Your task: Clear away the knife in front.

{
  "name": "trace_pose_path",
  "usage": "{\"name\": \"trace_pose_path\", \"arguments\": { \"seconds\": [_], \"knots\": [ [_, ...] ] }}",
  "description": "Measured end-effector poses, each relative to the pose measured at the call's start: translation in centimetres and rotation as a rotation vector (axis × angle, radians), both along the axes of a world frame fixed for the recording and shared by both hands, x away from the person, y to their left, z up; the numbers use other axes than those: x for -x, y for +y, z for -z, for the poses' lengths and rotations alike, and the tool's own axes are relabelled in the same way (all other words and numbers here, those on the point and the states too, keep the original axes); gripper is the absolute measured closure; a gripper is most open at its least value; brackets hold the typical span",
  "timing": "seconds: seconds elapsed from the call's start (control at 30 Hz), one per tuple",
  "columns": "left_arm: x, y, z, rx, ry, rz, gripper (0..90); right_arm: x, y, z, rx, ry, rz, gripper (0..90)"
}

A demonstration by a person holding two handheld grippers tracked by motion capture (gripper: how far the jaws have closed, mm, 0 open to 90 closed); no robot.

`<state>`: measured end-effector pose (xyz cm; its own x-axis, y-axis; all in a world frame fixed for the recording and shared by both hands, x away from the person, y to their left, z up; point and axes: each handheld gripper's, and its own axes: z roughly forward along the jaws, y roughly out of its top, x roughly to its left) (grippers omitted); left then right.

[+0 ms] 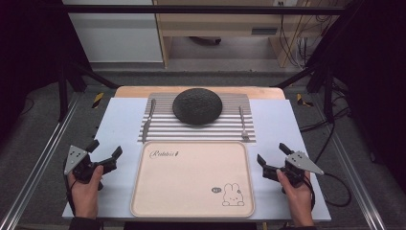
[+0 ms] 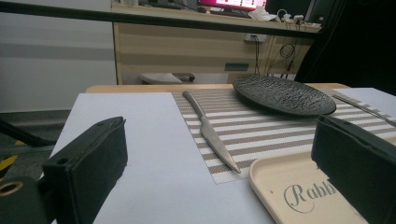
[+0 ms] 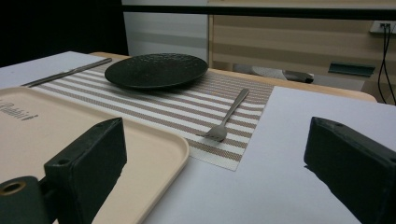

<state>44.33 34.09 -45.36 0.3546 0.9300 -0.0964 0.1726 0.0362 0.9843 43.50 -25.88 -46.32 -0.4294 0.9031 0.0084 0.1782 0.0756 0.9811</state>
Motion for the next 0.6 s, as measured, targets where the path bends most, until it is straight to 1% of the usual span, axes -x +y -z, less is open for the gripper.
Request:
{"name": "trace_pose_path", "arguments": {
  "seconds": [0.1, 0.2, 0.27, 0.37, 0.43, 0.5, 0.57, 0.6],
  "knots": [
    [-0.01, -0.02, -0.09, 0.001, 0.009, 0.002, 3.6, -0.06, 0.04, 0.09, -0.001, 0.005, 0.006, 5.8],
    [-0.08, 0.06, -0.21, -0.009, 0.015, -0.004, 3.7, -0.07, -0.18, 0.13, -0.011, 0.012, 0.016, 5.6],
    [-0.14, 0.15, -0.17, -0.004, 0.019, -0.008, 3.8, 0.02, -0.38, 0.08, -0.021, 0.01, 0.028, 5.1],
    [-0.17, 0.19, -0.16, -0.001, 0.019, -0.003, 3.7, 0.1, -0.33, -0.04, -0.017, 0.006, 0.033, 5.1],
    [-0.01, 0.12, -0.33, -0.018, 0.01, -0.013, 3.7, 0.18, -0.1, -0.24, -0.014, 0.001, 0.035, 5.1],
    [0.18, 0.08, -0.33, -0.042, 0.001, -0.028, 3.7, 0.15, 0.16, -0.21, -0.001, 0.02, 0.036, 5.1],
    [0.2, 0.02, -0.14, -0.04, 0.027, -0.014, 4.1, 0.14, 0.44, -0.28, 0.002, 0.027, 0.041, 5.1],
    [0.18, -0.03, -0.14, -0.053, 0.05, -0.009, 6.5, 0.14, 0.52, -0.31, 0.007, 0.025, 0.043, 5.1]
  ]
}}
